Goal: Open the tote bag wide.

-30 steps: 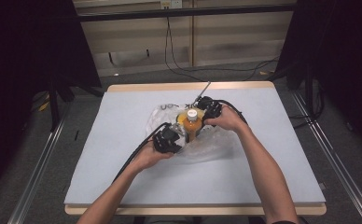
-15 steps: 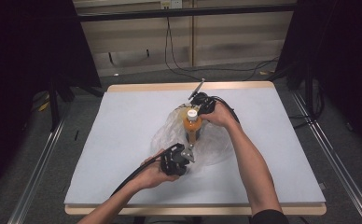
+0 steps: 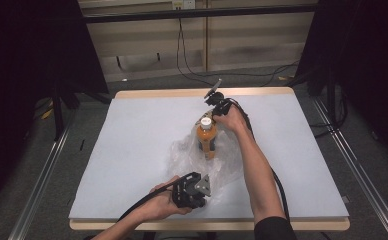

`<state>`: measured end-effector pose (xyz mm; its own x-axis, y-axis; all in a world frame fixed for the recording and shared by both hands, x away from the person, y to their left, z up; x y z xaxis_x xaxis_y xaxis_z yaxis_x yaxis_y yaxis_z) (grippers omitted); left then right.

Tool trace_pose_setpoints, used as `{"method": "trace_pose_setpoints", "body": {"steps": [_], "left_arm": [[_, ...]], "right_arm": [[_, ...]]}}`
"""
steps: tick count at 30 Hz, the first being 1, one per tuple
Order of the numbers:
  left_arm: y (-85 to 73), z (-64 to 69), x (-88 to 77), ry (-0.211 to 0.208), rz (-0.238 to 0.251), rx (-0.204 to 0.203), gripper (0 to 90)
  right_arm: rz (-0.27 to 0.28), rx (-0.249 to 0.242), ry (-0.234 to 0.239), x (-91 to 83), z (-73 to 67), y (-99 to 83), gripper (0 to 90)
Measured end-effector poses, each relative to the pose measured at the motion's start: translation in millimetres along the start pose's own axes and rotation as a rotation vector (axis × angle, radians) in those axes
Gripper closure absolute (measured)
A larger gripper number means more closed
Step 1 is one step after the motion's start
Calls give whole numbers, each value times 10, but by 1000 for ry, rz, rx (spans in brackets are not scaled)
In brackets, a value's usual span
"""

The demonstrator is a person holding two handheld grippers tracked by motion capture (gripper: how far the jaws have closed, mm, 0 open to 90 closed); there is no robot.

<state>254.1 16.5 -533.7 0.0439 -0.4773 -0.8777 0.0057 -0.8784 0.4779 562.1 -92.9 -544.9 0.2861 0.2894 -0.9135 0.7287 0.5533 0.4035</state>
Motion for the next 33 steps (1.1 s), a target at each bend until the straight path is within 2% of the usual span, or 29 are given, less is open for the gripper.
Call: {"method": "trace_pose_setpoints", "body": {"steps": [2,3,5,7,8,9,12,13,14,16,17,21,23,25,26,28,30,32,33], "left_arm": [[-3,-20,3,-5,16,-20,900],[-11,-26,-4,-20,16,-29,900],[-15,-79,-14,-13,23,-29,900],[6,-149,-50,-15,51,-55,900],[20,-190,-81,-15,67,-68,900],[42,-219,-115,-17,92,-97,900],[99,-352,-234,-7,154,-127,900],[99,-393,-287,5,143,-131,900],[128,-422,-313,16,169,-141,900],[177,-491,-398,31,188,-143,900],[213,-518,-431,28,204,-140,900],[363,-666,-540,56,257,-147,900],[406,-789,-585,73,264,-158,900],[390,-956,-555,107,250,-184,900],[361,-1015,-518,110,233,-199,900],[221,-1181,-379,141,157,-229,900],[107,-1263,-266,143,128,-271,900],[-34,-1316,-176,175,70,-266,900],[-76,-1331,-147,174,65,-270,900]], "right_arm": [[-12,-7,-24,0,10,8,900],[-12,-18,-29,3,8,13,900],[-12,-33,-22,-8,-15,3,900],[10,-36,47,-46,-91,-9,900],[35,-46,75,-95,-141,-3,900],[68,-58,105,-154,-187,8,900],[151,-75,191,-364,-320,6,900],[169,-79,211,-427,-351,-11,900],[179,-88,218,-479,-371,-34,900],[186,-104,237,-556,-415,-95,900],[195,-105,251,-590,-442,-124,900],[184,-145,251,-660,-521,-243,900],[173,-151,247,-691,-550,-298,900],[166,-156,263,-695,-570,-363,900],[164,-158,270,-685,-574,-400,900],[161,-146,285,-633,-580,-485,900],[144,-151,295,-560,-599,-595,900],[125,-157,304,-500,-623,-708,900],[126,-170,304,-471,-625,-768,900]]}}
Point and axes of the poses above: each handheld gripper's, and its own axes: x roughly forward along the jaws, y roughly out of its top, z roughly to its right, the point moved 9 cm from there along x, roughly forward along the jaws, and after that the axes turned 5 degrees about y, right-handed, at the moved point
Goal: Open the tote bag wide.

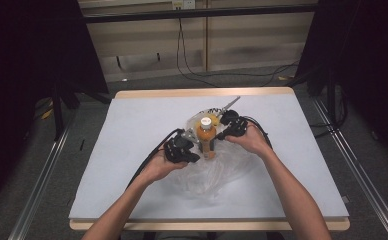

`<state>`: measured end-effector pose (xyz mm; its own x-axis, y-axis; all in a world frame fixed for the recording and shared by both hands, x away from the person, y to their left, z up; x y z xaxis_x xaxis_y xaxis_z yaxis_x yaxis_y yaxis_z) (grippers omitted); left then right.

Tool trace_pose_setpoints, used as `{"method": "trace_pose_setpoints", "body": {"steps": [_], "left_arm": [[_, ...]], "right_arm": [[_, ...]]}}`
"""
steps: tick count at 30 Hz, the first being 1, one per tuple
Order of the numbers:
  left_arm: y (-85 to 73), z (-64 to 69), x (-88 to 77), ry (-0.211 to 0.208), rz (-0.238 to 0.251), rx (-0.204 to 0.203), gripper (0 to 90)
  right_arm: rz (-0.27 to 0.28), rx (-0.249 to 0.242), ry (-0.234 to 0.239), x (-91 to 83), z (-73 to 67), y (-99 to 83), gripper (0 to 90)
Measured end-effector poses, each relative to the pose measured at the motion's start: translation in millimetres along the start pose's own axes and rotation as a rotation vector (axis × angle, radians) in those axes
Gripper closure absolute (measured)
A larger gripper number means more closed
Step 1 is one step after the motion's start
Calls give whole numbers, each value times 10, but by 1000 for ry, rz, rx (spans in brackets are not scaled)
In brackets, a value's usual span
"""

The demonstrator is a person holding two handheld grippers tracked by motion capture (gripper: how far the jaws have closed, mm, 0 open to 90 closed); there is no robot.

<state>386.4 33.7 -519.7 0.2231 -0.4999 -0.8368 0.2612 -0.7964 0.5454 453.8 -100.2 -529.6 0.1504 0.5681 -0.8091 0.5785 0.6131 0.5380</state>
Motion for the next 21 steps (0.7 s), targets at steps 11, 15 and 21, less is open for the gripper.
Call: {"method": "trace_pose_setpoints", "body": {"steps": [11,15,21], "left_arm": [[-357,-365,34,36,5,-125,900],[-435,-433,-8,24,14,-147,900],[-516,-464,-56,32,13,-140,900]], "right_arm": [[-33,-42,-34,-89,5,-370,900],[-1,-29,-32,-180,74,-497,900],[36,-6,-46,-317,188,-671,900]]}}
Point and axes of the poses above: each handheld gripper's, and its own axes: x roughly forward along the jaws, y roughly out of its top, z roughly to its right, the point moved 9 cm from there along x, roughly forward along the jaws, and after that the axes turned 5 degrees about y, right-handed, at the moved point
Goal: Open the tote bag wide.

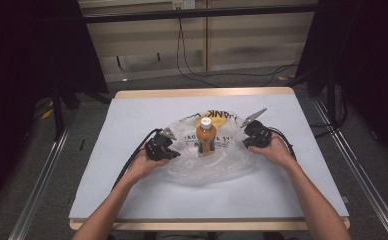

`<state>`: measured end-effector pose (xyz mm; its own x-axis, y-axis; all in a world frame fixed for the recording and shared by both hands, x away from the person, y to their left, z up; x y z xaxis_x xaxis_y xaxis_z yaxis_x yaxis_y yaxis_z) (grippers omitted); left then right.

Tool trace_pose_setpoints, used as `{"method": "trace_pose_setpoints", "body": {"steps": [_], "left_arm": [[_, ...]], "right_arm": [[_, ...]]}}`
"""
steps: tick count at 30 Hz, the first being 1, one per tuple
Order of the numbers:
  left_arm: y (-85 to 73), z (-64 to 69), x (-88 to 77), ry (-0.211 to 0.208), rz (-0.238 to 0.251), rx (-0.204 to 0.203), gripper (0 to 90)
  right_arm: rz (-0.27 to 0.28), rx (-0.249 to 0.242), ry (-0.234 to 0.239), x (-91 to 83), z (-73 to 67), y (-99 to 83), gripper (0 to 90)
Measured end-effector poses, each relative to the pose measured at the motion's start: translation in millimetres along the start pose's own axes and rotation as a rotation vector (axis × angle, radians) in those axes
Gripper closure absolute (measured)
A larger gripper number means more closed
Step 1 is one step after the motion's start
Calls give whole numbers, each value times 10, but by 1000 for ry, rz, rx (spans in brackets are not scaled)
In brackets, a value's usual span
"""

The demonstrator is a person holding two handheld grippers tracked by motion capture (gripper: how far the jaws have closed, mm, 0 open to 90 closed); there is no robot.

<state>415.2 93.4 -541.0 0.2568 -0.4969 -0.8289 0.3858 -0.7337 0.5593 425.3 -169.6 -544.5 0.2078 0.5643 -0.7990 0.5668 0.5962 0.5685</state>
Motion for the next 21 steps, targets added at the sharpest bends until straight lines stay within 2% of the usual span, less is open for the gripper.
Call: {"method": "trace_pose_setpoints", "body": {"steps": [2,4,6,7,8,9,11,13,14,15,16,17,18,21], "left_arm": [[-23,10,-14,-12,27,-44,900],[-46,21,-31,-8,29,-50,900],[-56,19,-38,2,18,-26,900],[-55,36,-40,-4,12,-6,900],[-35,66,-28,-4,31,-28,900],[-26,88,-22,-9,38,-31,900],[-25,102,-24,-1,30,17,900],[0,134,-21,1,44,30,900],[27,160,-15,-4,68,4,900],[31,150,-27,-4,66,23,900],[44,154,-34,-4,76,15,900],[60,175,-37,-13,98,-16,900],[67,175,-55,-19,109,-21,900],[87,177,-142,-23,167,-55,900]], "right_arm": [[-4,3,-8,-35,-11,-46,900],[-4,-3,-15,-50,-29,-71,900],[-2,-17,-24,-56,-44,-80,900],[-5,-4,-22,-55,-62,-85,900],[3,-4,-19,-44,-72,-75,900],[7,7,-15,-33,-89,-66,900],[24,4,-21,3,-119,-26,900],[36,-12,-13,50,-174,16,900],[39,-13,-15,66,-197,33,900],[39,-13,-13,78,-216,45,900],[41,-20,-12,89,-223,58,900],[42,-17,-20,94,-227,66,900],[47,-18,-24,87,-224,75,900],[111,1,-25,8,-230,124,900]]}}
Point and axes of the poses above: each handheld gripper's, and its own axes: x roughly forward along the jaws, y roughly out of its top, z roughly to its right, the point moved 9 cm from there along x, roughly forward along the jaws, and after that the axes turned 5 degrees about y, right-handed, at the moved point
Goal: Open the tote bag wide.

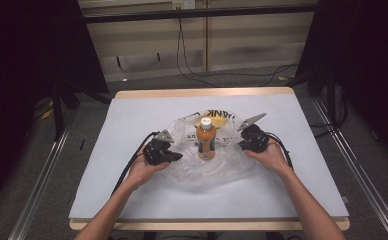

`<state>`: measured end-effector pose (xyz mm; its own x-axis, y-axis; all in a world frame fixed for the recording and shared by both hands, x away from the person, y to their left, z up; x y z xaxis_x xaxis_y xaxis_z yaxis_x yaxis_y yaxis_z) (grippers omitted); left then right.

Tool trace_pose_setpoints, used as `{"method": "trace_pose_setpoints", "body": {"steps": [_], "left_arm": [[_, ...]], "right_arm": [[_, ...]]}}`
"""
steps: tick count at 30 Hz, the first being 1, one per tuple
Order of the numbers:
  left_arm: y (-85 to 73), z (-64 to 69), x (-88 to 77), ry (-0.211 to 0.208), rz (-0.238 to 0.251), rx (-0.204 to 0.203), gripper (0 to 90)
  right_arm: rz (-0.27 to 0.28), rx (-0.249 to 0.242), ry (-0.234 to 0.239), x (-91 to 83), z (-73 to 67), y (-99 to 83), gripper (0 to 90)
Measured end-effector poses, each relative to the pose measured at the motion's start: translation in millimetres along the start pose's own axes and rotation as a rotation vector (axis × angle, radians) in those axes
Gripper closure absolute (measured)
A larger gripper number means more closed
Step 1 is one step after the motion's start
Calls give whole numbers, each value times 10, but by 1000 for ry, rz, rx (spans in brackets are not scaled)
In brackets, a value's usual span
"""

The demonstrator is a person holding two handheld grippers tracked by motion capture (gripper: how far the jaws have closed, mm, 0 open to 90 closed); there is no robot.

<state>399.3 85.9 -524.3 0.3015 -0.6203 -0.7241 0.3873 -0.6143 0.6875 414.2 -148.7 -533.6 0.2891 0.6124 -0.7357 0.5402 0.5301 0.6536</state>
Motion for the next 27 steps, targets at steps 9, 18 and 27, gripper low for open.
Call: {"method": "trace_pose_setpoints", "body": {"steps": [9,18,27], "left_arm": [[91,34,-292,29,128,-4,900],[134,79,-502,30,234,-9,900],[91,139,-677,62,356,-27,617]], "right_arm": [[216,40,-60,-382,1,157,900],[361,80,-67,-618,-87,223,886],[486,105,-124,-873,-273,142,420]]}}
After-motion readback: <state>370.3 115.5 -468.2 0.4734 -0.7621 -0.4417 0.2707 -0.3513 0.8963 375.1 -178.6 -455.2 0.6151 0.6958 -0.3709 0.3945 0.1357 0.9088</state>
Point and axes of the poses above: each handheld gripper's, and its own axes: x roughly forward along the jaws, y roughly out of its top, z roughly to its right, the point moved 9 cm from there along x, roughly forward along the jaws, and after that the axes turned 5 degrees about y, right-handed, at the moved point
